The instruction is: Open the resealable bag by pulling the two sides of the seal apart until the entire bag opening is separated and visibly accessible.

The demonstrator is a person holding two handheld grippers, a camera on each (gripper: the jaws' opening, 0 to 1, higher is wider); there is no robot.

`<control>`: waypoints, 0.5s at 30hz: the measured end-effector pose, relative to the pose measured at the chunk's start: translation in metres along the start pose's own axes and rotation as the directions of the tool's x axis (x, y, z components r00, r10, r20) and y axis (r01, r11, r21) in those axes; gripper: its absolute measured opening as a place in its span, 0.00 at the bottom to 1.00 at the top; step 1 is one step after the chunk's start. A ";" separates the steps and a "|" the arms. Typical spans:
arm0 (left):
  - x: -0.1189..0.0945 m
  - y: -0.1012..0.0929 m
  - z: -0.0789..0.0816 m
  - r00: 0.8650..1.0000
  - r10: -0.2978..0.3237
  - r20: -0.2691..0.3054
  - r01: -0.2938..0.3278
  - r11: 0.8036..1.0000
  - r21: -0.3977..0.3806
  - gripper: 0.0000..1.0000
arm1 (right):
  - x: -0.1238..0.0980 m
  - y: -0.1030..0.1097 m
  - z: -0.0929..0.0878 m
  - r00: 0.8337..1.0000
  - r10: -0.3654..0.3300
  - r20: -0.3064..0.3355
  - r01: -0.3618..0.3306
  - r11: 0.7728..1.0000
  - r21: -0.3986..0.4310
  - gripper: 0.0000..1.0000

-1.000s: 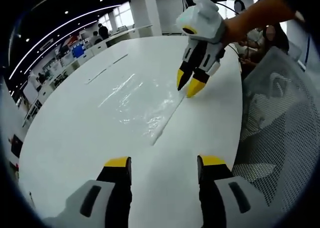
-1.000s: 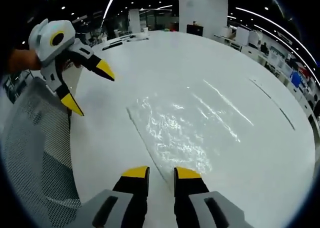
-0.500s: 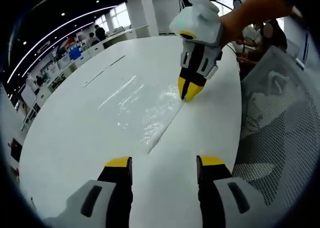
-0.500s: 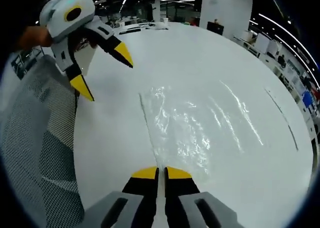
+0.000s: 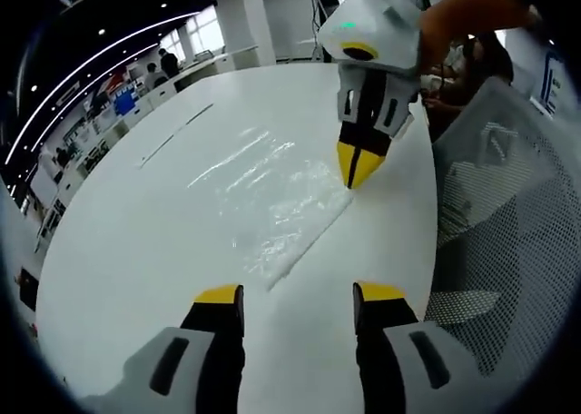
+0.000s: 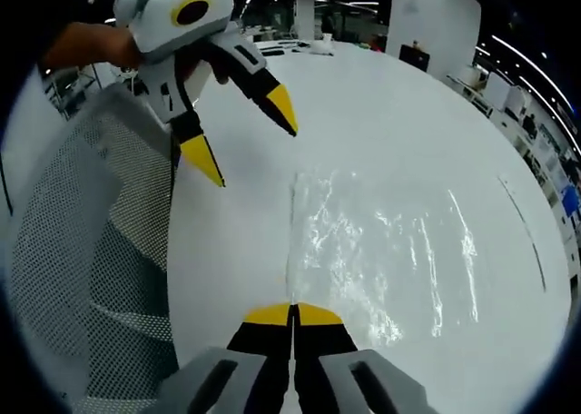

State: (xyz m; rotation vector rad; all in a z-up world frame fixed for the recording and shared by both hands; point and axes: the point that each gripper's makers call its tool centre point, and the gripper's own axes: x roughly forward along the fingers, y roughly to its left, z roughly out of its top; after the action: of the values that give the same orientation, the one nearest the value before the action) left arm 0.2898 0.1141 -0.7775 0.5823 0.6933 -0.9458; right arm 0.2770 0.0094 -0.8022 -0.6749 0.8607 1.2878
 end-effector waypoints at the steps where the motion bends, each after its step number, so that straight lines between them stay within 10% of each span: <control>1: 0.001 -0.001 0.001 1.000 -0.005 0.000 0.005 1.000 0.017 0.43 | -0.002 0.002 0.002 1.000 0.007 0.007 -0.007 1.000 -0.007 0.00; 15: 0.003 -0.003 0.006 1.000 -0.024 -0.009 0.025 0.997 0.074 0.40 | 0.006 -0.008 0.001 0.995 -0.092 0.035 0.087 0.988 0.124 0.10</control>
State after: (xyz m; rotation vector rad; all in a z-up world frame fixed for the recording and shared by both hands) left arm 0.2902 0.1066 -0.7763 0.6446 0.6757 -0.9960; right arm 0.2854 0.0121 -0.8066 -0.5818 0.8594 1.1543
